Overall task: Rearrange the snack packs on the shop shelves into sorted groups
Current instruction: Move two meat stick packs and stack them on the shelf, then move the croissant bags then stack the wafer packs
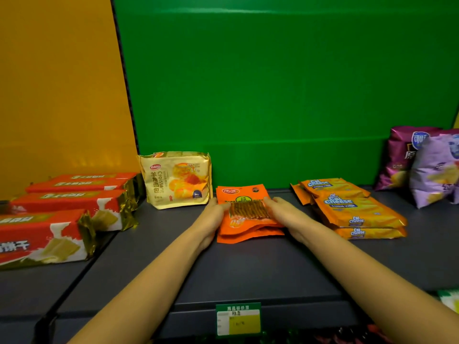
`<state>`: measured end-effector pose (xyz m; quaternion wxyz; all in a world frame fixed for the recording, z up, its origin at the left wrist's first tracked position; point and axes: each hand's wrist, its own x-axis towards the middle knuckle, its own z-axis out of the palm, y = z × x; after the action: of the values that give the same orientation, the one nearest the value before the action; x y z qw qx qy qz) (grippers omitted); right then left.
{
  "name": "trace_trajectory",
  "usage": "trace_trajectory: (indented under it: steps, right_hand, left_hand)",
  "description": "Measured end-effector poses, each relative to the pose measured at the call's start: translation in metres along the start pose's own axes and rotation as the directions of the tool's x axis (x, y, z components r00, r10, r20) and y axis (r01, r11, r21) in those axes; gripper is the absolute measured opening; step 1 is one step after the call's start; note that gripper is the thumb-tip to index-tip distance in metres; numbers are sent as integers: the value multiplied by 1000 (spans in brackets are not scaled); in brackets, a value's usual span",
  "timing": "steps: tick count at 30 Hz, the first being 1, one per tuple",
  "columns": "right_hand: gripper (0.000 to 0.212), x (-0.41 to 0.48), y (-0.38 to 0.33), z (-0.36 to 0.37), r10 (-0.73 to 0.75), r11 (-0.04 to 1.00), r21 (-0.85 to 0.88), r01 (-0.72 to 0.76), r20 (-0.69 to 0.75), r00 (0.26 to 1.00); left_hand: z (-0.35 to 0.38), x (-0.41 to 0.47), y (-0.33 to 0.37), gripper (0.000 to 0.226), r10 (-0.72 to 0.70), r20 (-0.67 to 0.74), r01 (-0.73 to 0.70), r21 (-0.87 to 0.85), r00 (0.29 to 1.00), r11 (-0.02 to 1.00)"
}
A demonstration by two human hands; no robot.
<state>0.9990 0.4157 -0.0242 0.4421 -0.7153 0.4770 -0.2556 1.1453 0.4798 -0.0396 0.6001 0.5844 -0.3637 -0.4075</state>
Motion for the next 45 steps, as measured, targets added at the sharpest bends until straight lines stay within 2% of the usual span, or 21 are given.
trace_trajectory:
  steps: [2,5,7,9,11,14,16,19,21,24,27,31,35,37,41,43,45]
  right_hand:
    - [60,-4,0,5,0,999,37,-2,56,998]
    - [69,-2,2,6,-11,997,-77,17,75,997]
    - [71,1,0,3,8,988,-153,8,102,995]
    - [72,3,-6,0,11,957,-288,19,104,994]
    - [73,6,-15,0,-77,913,-396,98,70,995]
    - [66,12,-38,3,-274,885,-380,268,40,961]
    - [62,16,-56,8,-363,867,-340,364,68,929]
    - [67,27,-83,20,-488,782,-380,494,120,864]
    - [71,37,-102,31,-546,718,-413,560,164,822]
    - [77,48,-127,49,-586,625,-475,619,239,774]
    - [82,59,-145,69,-599,507,-599,620,273,753]
    - [91,71,-149,88,-584,324,-779,537,282,761]
    - [92,71,-158,96,-576,186,-867,462,285,766]
    - [91,69,-165,98,-534,204,-865,459,294,793]
    - [86,63,-170,97,-463,318,-846,428,256,849]
    - [89,57,-172,96,-478,348,-857,379,186,859]
    - [94,51,-176,93,-507,393,-852,346,113,854]
  left_hand:
    - [4,-1,0,31,14,5,-14,8,1000,1000]
    - [4,2,-2,37,7,1,-7,57,1000,998]
    - [3,2,0,40,2,11,-3,144,1000,990]
    - [1,-2,3,43,32,-3,-30,309,999,951]
    - [0,-10,9,42,118,-40,-88,448,992,890]
    - [-13,-30,22,33,255,-80,-170,554,964,815]
    - [-29,-48,31,23,390,-77,-237,682,918,692]
    - [-57,-82,45,17,581,-43,-264,862,813,432]
    - [-78,-103,55,17,651,-49,-242,905,757,349]
    - [-110,-128,65,13,686,-119,-178,921,718,346]
    - [-140,-150,69,16,702,-215,-89,925,679,370]
    - [-173,-183,65,27,727,-338,-2,906,598,423]
    - [-212,-212,57,19,715,-469,111,866,519,488]
    - [-235,-223,54,18,712,-515,159,848,478,506]
    - [-284,-231,52,16,730,-574,236,818,371,524]
    - [-308,-229,55,27,730,-606,245,796,317,554]
    - [-331,-223,59,47,710,-640,248,768,294,590]
